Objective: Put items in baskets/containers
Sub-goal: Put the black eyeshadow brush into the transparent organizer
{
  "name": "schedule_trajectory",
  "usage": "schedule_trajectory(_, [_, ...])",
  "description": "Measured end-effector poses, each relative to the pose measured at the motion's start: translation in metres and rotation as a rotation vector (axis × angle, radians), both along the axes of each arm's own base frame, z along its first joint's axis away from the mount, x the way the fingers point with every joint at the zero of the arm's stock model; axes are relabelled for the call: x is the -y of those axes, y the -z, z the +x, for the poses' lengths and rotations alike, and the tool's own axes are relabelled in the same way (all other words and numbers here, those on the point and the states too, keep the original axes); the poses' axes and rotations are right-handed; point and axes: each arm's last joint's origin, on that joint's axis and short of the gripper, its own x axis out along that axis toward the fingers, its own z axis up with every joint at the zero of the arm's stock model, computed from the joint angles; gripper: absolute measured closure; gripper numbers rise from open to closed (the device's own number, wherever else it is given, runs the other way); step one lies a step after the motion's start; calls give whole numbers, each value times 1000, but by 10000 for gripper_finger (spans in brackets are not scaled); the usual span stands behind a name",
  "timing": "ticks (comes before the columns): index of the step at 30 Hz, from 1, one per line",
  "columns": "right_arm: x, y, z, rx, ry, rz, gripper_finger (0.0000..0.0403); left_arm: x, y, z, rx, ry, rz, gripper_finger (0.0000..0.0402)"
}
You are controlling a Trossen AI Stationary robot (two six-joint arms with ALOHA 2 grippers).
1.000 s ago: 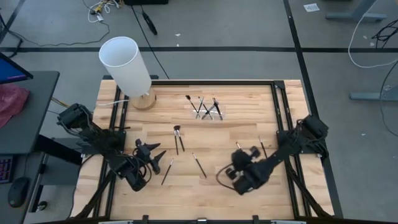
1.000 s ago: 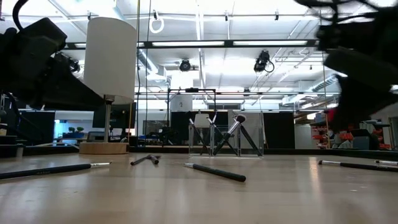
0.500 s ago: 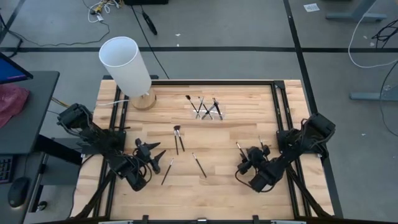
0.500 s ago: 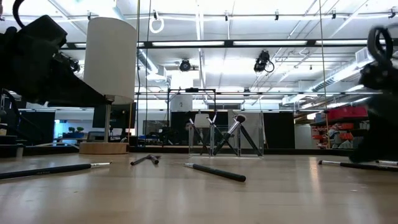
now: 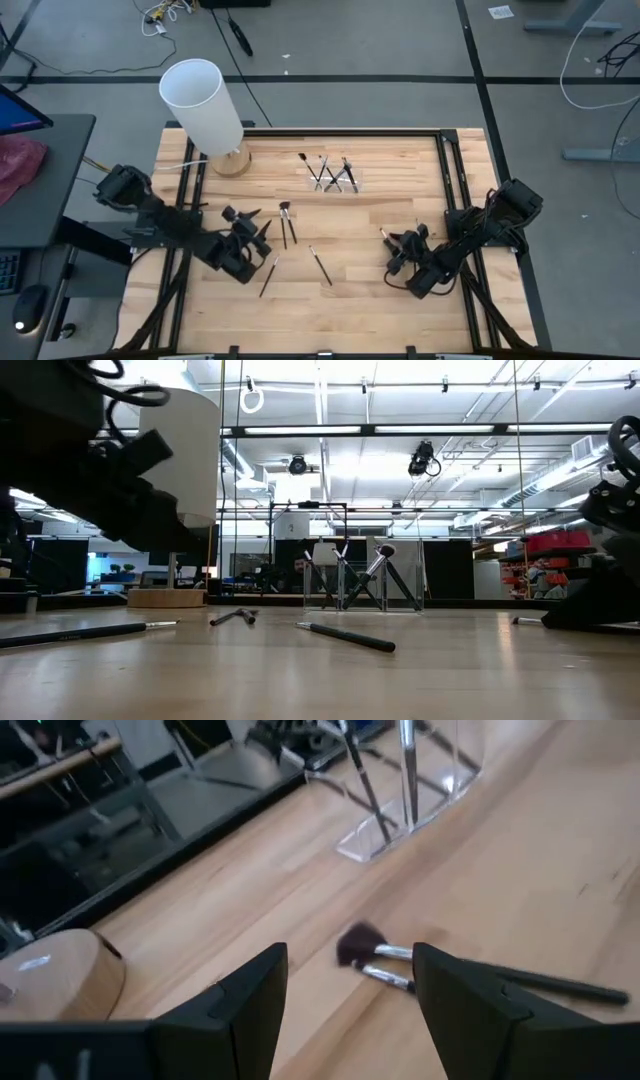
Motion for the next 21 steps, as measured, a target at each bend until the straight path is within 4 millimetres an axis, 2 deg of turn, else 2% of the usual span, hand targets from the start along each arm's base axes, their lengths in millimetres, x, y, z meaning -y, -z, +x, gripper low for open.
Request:
schedule_trajectory(4, [2,2,-4,-5,-19,-25,313,-3,0,4,-30,10,-22,182])
schedule_trajectory(11, [5,4,-9,-4,-22,-46,388,5,-3,9,-29,69,-3,182])
schedule_trajectory(21, [1,4,-4,93,-15,-12,392,9,-3,11,-89,145,-8,182])
